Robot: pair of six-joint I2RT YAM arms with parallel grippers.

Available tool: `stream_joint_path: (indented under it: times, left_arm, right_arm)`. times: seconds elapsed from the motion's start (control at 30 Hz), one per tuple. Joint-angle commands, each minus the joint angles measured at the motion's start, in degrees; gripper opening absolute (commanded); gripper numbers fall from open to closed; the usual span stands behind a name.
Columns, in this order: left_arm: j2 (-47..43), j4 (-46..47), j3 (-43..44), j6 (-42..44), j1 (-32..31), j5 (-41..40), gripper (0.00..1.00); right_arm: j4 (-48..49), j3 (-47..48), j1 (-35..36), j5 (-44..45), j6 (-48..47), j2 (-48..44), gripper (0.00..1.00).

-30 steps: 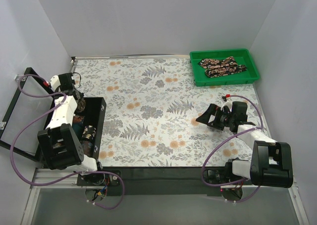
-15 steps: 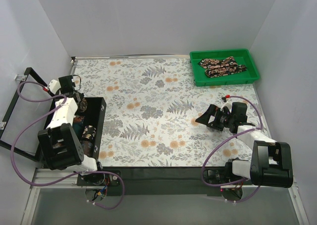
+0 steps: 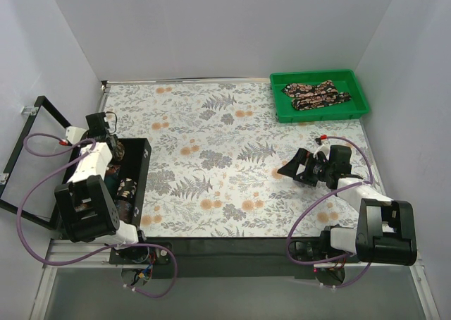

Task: Roll the ties
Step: Place the rolled tie into the container

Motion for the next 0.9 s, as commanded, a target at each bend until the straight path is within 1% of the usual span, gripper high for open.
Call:
stream_joint_path:
  times: [0.0, 0.03, 0.13, 0.33, 0.5, 0.6, 0.7, 0.73, 0.77, 0.83, 0.87]
  left_arm:
    - [-1.5, 1.2, -2.0, -6.4, 0.5, -3.4, 0.09]
    - [-1.5, 1.6, -2.5, -7.9, 0.5, -3.5, 0.09]
    - [-1.3, 3.6, -4.0, -8.8, 0.5, -2.9, 0.11]
    - [1.1, 4.0, -5.9, -12.1, 0.6, -2.4, 0.16]
    - [2.1, 4.2, -7.9, -16.2, 0.6, -1.8, 0.16]
    - [2.6, 5.3, -8.9, -16.3, 0.7, -1.6, 0.24]
    - [3.5, 5.3, -8.4, -15.6, 0.6, -1.1, 0.36]
    - [3.4, 5.3, -8.5, -15.3, 0.6, -0.8, 0.39]
    - [3.2, 5.3, -8.5, -15.1, 0.6, -0.7, 0.48]
    - [3.3, 5.3, -8.5, -14.3, 0.6, -0.5, 0.56]
    - [3.5, 5.3, -8.5, -14.0, 0.6, -0.1, 0.64]
  right_arm:
    - [2.1, -0.3, -0.3, -1.5, 0.1, 0.4, 0.98]
    - [2.1, -0.3, -0.3, -1.5, 0.1, 0.5, 0.97]
    - [2.1, -0.3, -0.3, -1.6, 0.1, 0.5, 0.97]
    - [2.3, -0.5, -0.3, -1.6, 0.2, 0.7, 0.97]
    - [2.6, -0.6, -0.3, -1.6, 0.3, 0.8, 0.97]
    - [2.9, -0.8, -0.3, -1.8, 0.4, 1.0, 0.98]
    - [3.4, -0.9, -0.3, -2.2, 0.7, 1.2, 0.97]
    - [3.4, -0.9, -0.3, -2.2, 0.7, 1.2, 0.97]
    - [3.4, -0.9, -0.3, -2.3, 0.7, 1.2, 0.98]
    - [3.6, -0.9, -0.3, -2.4, 0.9, 1.2, 0.97]
    - [3.6, -0.9, -0.3, -2.5, 0.9, 1.2, 0.97]
